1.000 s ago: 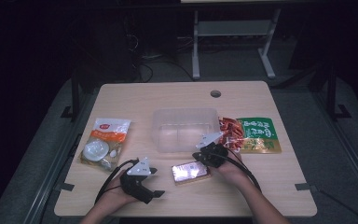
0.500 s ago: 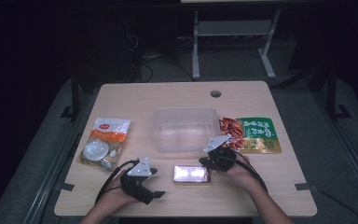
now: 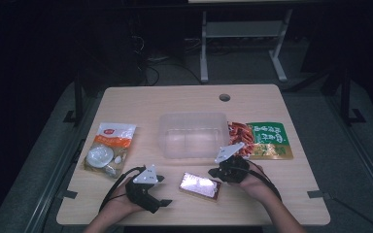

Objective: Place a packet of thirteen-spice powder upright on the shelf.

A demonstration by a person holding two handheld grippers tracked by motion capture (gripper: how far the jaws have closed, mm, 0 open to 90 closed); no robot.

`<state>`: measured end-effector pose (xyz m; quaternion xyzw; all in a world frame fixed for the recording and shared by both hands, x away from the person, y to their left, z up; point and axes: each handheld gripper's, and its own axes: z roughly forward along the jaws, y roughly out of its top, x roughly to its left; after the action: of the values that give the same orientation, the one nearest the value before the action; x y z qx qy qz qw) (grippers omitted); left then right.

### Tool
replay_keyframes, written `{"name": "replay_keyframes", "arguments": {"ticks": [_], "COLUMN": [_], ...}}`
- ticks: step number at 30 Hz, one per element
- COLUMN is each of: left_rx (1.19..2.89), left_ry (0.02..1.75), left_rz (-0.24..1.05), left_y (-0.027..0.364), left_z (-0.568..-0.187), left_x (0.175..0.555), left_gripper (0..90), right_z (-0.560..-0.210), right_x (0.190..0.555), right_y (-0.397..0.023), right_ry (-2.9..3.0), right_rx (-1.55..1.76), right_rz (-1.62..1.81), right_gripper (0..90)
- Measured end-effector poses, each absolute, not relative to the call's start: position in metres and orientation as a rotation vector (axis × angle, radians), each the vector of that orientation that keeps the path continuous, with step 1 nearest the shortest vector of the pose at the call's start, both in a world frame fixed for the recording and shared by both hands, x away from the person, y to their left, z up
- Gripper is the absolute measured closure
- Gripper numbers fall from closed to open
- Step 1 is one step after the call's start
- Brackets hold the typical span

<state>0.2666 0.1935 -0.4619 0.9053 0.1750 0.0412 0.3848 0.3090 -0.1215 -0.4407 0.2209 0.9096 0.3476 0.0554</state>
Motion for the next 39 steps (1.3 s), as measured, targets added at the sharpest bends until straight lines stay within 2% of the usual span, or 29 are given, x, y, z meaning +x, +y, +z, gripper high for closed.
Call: {"name": "replay_keyframes", "arguments": {"ticks": [1, 2, 3, 4, 12, 19, 29, 39], "left_rx": [2.307, 2.305, 2.302, 2.302, 2.302, 2.311, 2.321, 2.314], "left_ry": [0.446, 0.446, 0.455, 0.455, 0.463, 0.454, 0.443, 0.453], "left_rz": [0.105, 0.103, 0.098, 0.1, 0.09, 0.088, 0.085, 0.08], "left_y": [0.193, 0.194, 0.194, 0.194, 0.192, 0.19, 0.19, 0.189], "left_z": [-0.462, -0.462, -0.462, -0.462, -0.463, -0.464, -0.465, -0.465], "left_x": [0.267, 0.267, 0.266, 0.267, 0.266, 0.267, 0.267, 0.266], "left_gripper": [14.2, 14.2, 14.1, 14.1, 14.1, 14.1, 14.1, 14.1], "right_z": [-0.441, -0.438, -0.434, -0.434, -0.433, -0.444, -0.455, -0.464], "right_x": [0.309, 0.307, 0.303, 0.303, 0.271, 0.261, 0.268, 0.271], "right_y": [-0.121, -0.124, -0.13, -0.13, -0.15, -0.138, -0.12, -0.114], "right_ry": [2.761, 2.756, 2.738, 2.738, 2.747, 2.795, 2.805, 2.817], "right_rx": [0.67, 0.689, 0.719, 0.719, 0.723, 0.646, 0.587, 0.535], "right_rz": [1.055, 1.078, 1.098, 1.098, 1.158, 1.114, 1.059, 1.043], "right_gripper": [82.3, 78.7, 69.7, 69.7, 43.1, 25.4, 24.3, 30.1]}}
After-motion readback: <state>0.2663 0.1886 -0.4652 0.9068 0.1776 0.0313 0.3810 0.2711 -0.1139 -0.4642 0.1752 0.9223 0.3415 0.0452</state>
